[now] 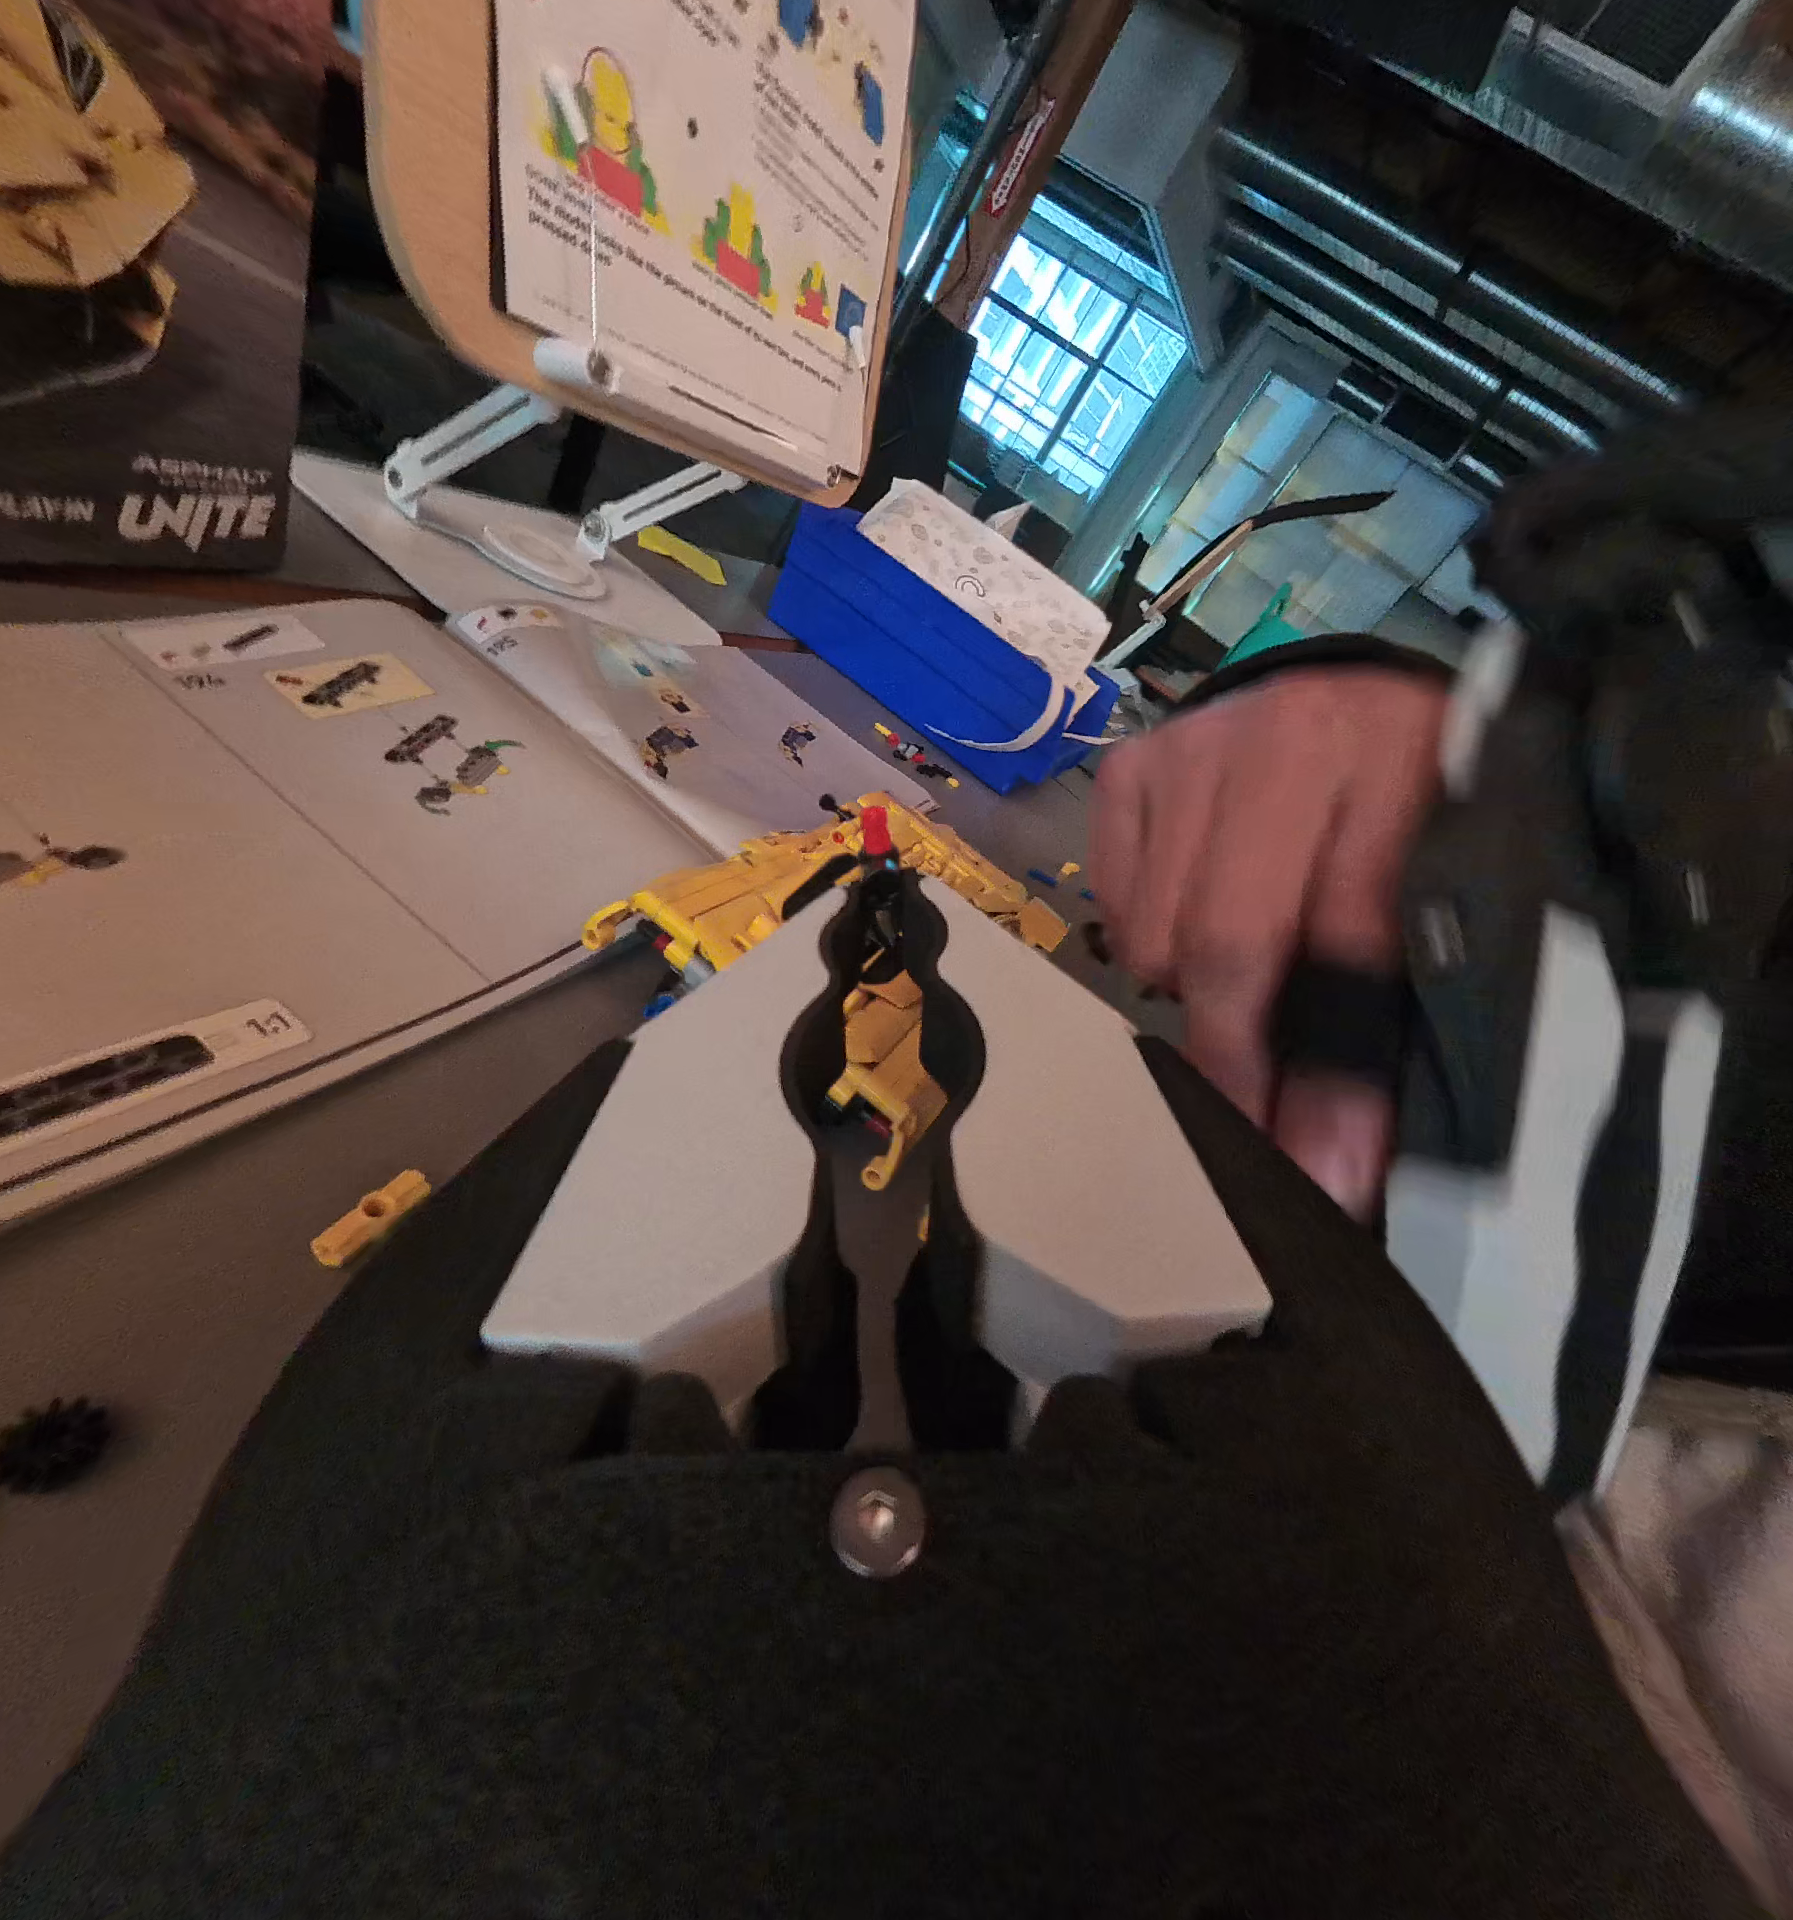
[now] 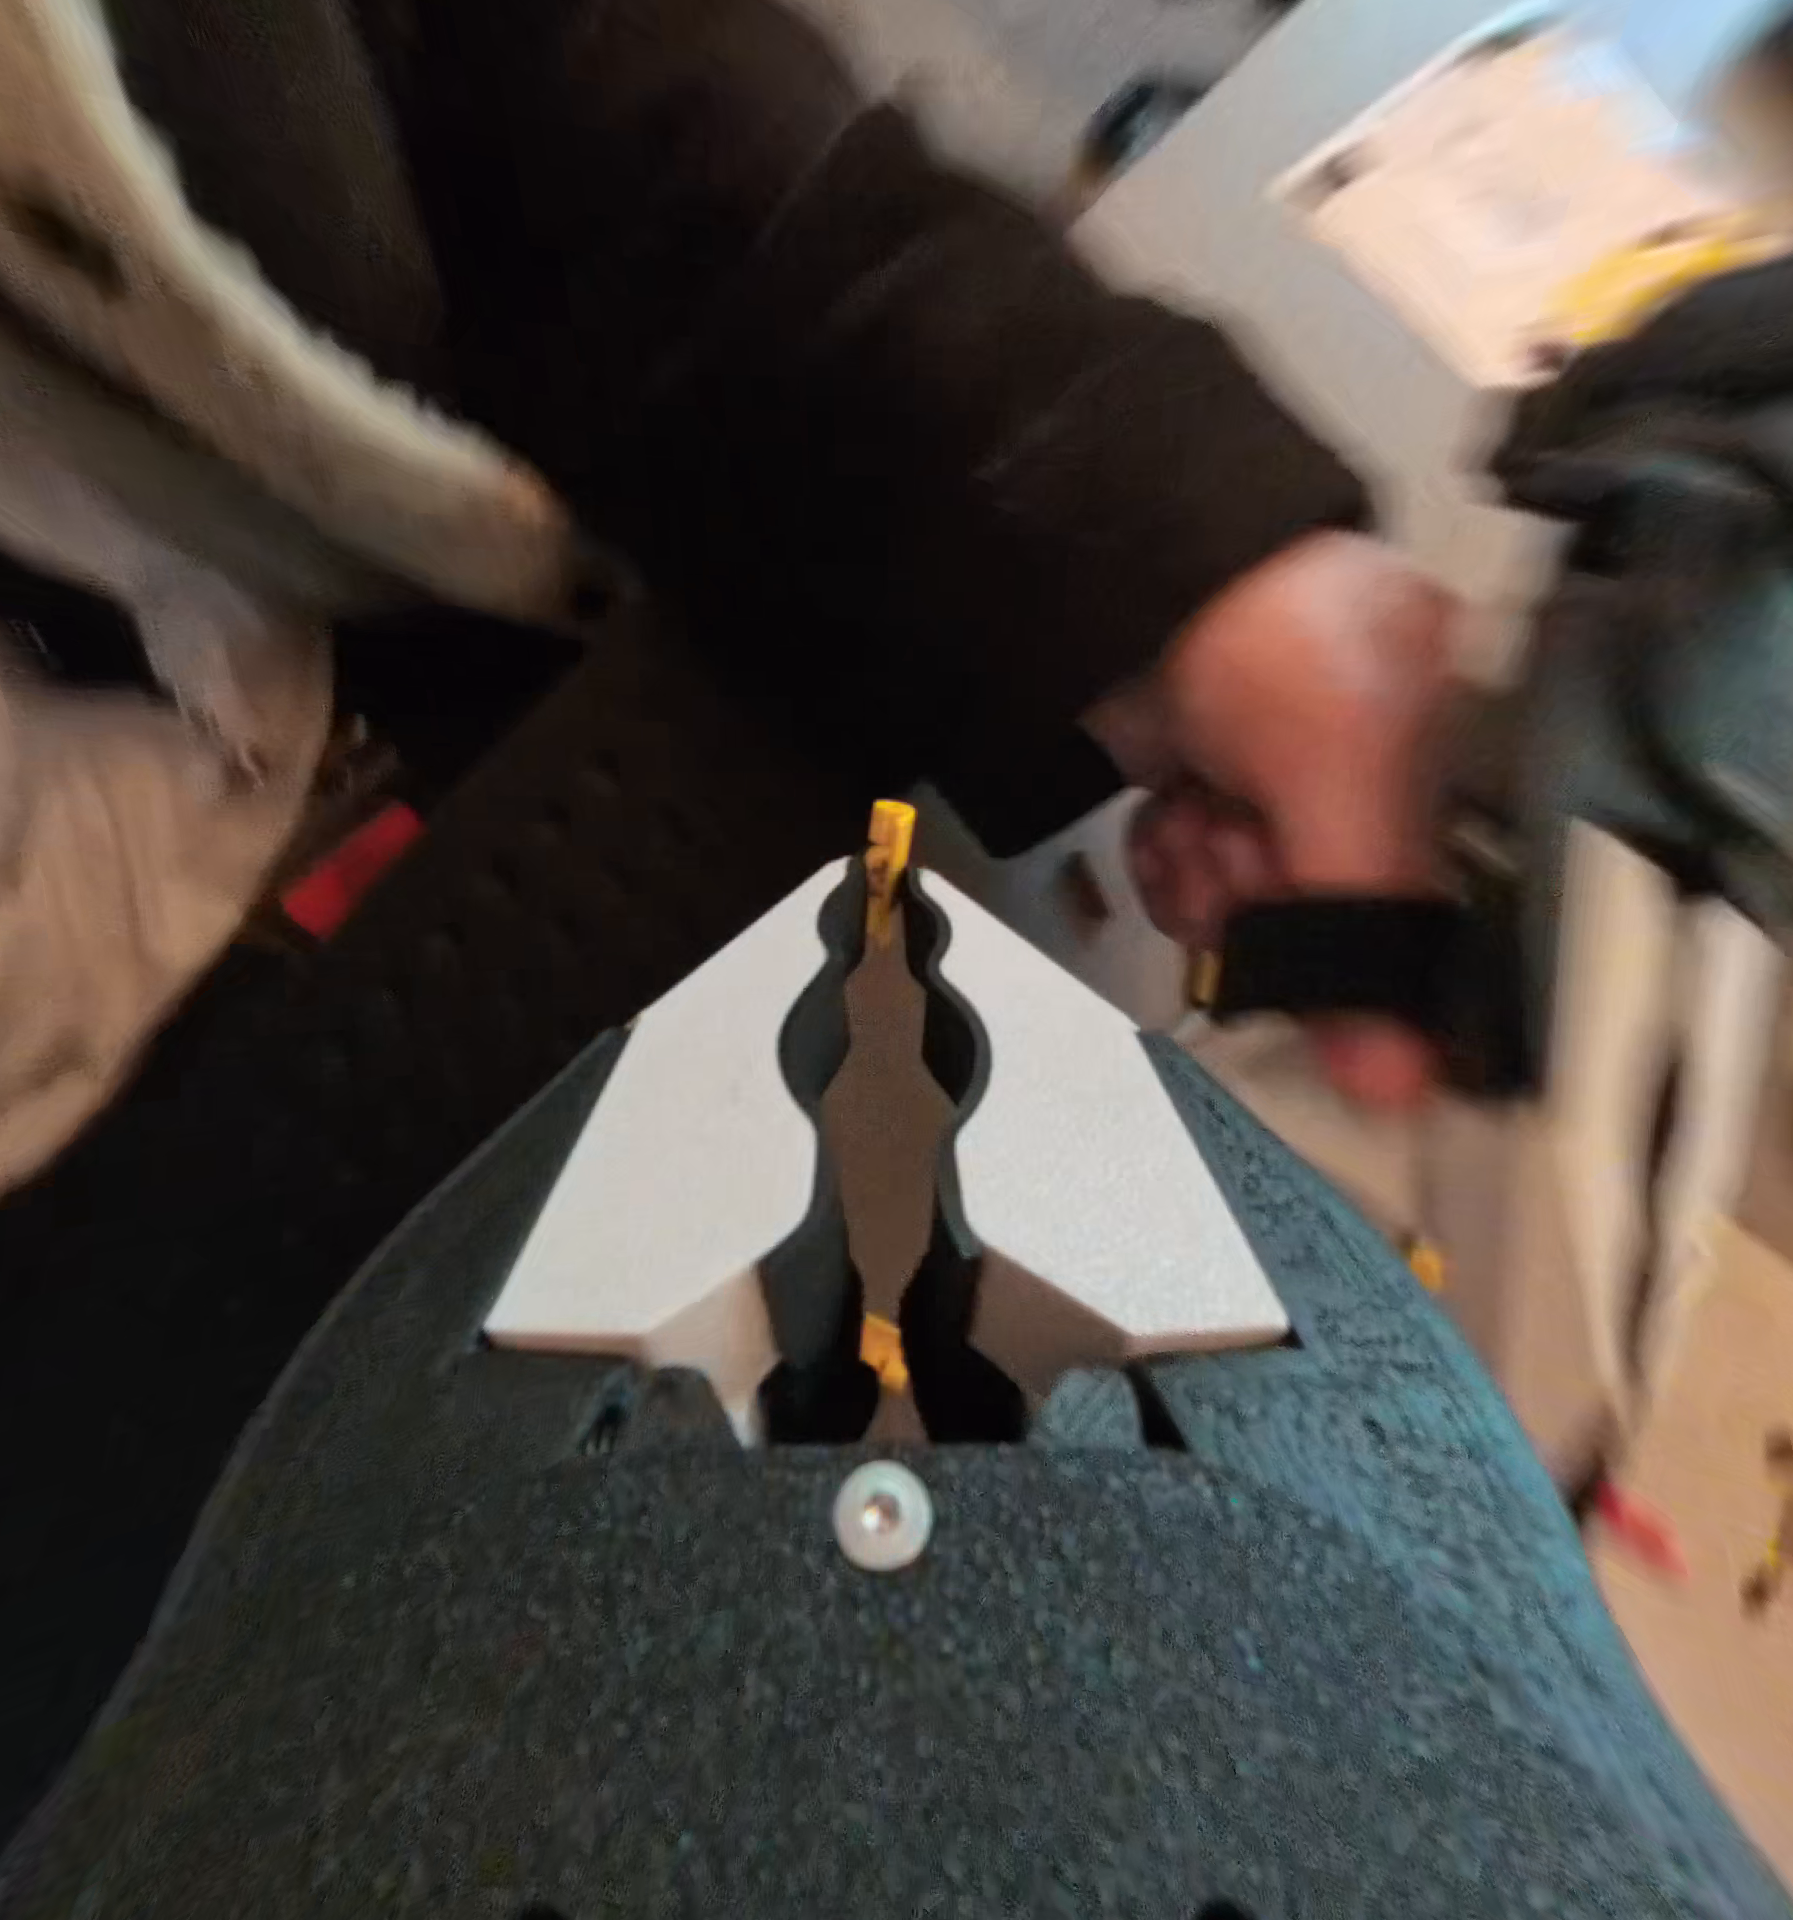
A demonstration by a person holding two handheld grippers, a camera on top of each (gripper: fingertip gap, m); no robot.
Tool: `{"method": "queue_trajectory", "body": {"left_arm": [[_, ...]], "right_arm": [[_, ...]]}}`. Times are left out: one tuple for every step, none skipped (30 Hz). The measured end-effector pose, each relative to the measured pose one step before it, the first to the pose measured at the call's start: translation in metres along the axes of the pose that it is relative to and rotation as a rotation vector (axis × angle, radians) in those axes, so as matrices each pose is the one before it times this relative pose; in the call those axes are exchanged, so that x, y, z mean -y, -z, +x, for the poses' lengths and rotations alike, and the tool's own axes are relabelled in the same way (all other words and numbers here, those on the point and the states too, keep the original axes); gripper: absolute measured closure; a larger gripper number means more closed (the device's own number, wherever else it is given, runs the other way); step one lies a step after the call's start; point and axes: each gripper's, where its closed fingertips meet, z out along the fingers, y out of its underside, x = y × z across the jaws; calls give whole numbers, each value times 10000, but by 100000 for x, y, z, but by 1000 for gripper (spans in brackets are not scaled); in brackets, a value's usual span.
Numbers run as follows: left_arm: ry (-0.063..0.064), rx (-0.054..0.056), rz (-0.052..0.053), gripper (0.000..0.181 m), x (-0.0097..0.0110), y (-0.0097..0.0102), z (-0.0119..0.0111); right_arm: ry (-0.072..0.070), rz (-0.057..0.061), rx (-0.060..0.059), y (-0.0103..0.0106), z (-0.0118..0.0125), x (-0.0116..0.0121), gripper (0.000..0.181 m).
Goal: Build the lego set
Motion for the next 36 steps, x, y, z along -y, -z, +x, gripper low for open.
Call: {"method": "queue_trajectory", "body": {"left_arm": [[-416,-12,120,176,327,86,414],[-365,-98,139,175,401,28,568],[-338,-101,93,175,387,-92,594],[-347,-156,-40,176,277,-258,711],[-371,-247,-189,175,181,-452,858],[-426,-184,-299,175,176,-633,773],[-513,-127,-399,176,181,-831,678],[-569,-158,-458,176,232,-1022,697],[-547,-147,-466,176,346,-1208,589],[-495,-152,-466,175,401,-1359,456],[-444,-157,-439,175,431,-1476,319],[-412,-102,-396,176,397,-1526,114],[-356,-76,-384,176,202,-1526,-27],[-256,-39,-389,176,-76,-1474,-125],[-180,39,-371,176,-323,-1378,-223],[-128,53,-350,176,-527,-1231,-165],[-86,53,-341,176,-642,-1058,-65],[-59,56,-308,176,-637,-844,8],[-46,27,-274,176,-564,-603,114],[-85,36,-241,175,-460,-359,149],[-113,84,-168,176,-302,-139,72],[-61,62,-88,176,-158,13,48],[-8,26,-22,175,-48,117,11],[-12,35,20,175,25,178,-17],[-40,32,13,175,61,209,-21],[-68,11,-6,176,56,219,25],[-87,7,-2,176,82,214,53],[-89,15,22,176,93,183,54],[-68,-9,40,176,91,132,78],[-49,-27,41,176,56,66,94],[-47,-18,34,176,-14,4,56],[-27,-18,27,176,-74,-39,31],[10,-45,37,175,-118,-62,56],[28,-85,60,175,-116,-56,101],[41,-77,66,176,-121,-27,60],[67,-41,66,176,-122,16,-33]], "right_arm": [[-813,966,-741,2513,958,511,176],[-750,948,-853,2742,1066,396,176],[-645,1034,-805,2865,977,453,176],[-605,1016,-699,2833,858,364,176],[-511,923,-692,2740,900,210,176],[-413,854,-580,2535,795,144,176],[-421,693,-399,2252,652,-11,176],[-381,514,-295,1886,610,-199,176],[-290,412,-201,1533,519,-262,176],[-279,387,-96,1300,372,-172,176],[-165,243,-125,1052,355,-290,177],[0,42,-258,829,482,-490,177],[92,-5,-304,729,486,-489,177],[75,69,-295,690,475,-337,176],[57,123,-327,666,526,-184,176],[73,48,-291,578,430,-203,177],[97,-64,-273,435,342,-274,177],[133,-147,-222,262,187,-369,177],[185,-270,-146,42,32,-530,176],[215,-361,-187,-114,106,-634,176],[192,-324,-186,-247,130,-562,176],[41,-158,-64,-267,-16,-265,176],[-87,-77,77,-235,-137,-82,176],[-13,-109,140,-172,-199,-156,176],[162,-170,48,-166,-121,-295,176],[243,-259,-108,-169,76,-405,176],[254,-287,-150,-156,106,-310,176],[313,-289,-116,-140,34,-131,176],[366,-282,-79,-117,-34,77,176],[403,-339,-45,-107,-35,157,176],[412,-388,134,-121,-216,205,176],[376,-426,225,-130,-254,185,176],[315,-431,246,-112,-129,172,176],[252,-558,333,-112,-61,-40,176],[134,-587,296,-45,154,-99,176],[25,-419,418,12,25,60,176]]}}
